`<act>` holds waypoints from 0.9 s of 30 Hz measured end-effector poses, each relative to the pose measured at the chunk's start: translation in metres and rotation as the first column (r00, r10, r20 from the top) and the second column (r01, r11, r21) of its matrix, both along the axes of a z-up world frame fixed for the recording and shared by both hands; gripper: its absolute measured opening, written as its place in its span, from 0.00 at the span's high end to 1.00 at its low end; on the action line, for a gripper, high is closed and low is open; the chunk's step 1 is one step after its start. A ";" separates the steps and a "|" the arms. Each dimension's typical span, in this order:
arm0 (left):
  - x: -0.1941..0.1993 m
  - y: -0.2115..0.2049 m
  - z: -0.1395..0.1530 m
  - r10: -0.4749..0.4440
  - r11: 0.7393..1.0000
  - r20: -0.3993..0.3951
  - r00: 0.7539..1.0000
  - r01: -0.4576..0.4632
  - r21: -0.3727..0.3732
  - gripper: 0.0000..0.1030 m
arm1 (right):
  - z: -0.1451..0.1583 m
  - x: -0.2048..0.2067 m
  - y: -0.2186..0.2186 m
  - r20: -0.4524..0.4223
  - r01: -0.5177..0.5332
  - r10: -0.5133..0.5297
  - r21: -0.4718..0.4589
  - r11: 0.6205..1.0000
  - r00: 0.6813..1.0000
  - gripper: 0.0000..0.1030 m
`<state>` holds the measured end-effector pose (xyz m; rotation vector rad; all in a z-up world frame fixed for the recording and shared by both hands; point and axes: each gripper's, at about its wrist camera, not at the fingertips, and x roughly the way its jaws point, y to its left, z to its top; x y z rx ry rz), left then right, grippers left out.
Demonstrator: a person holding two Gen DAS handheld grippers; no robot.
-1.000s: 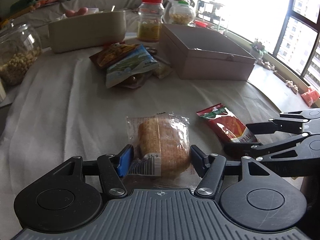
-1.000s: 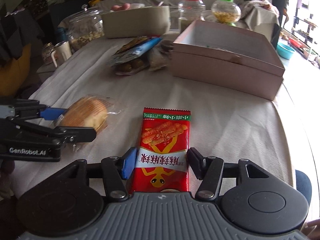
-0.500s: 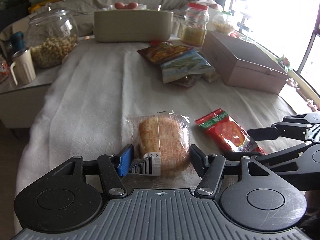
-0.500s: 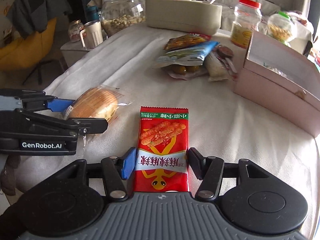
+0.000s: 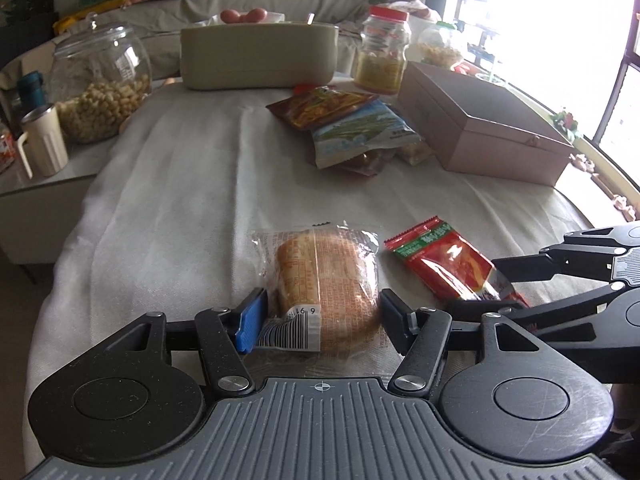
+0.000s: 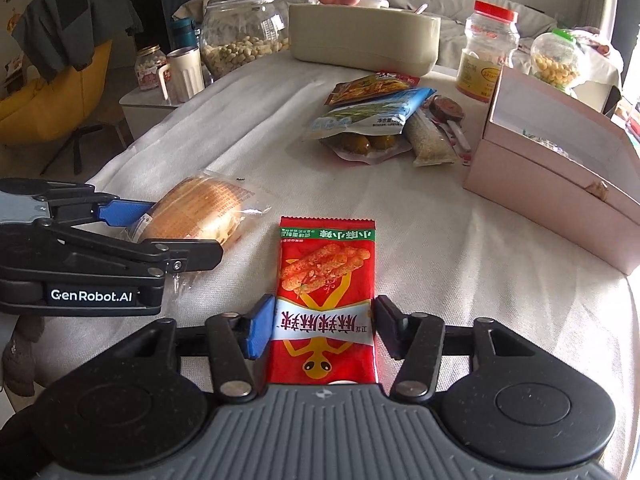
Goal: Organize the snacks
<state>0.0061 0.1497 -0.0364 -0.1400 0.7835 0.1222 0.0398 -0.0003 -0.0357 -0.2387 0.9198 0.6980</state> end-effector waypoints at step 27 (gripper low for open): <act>0.029 -0.059 0.098 -0.277 0.955 0.198 0.940 0.293 -0.054 0.39 | 0.073 0.020 -0.110 0.125 0.192 -0.208 0.130 0.973 0.970 0.55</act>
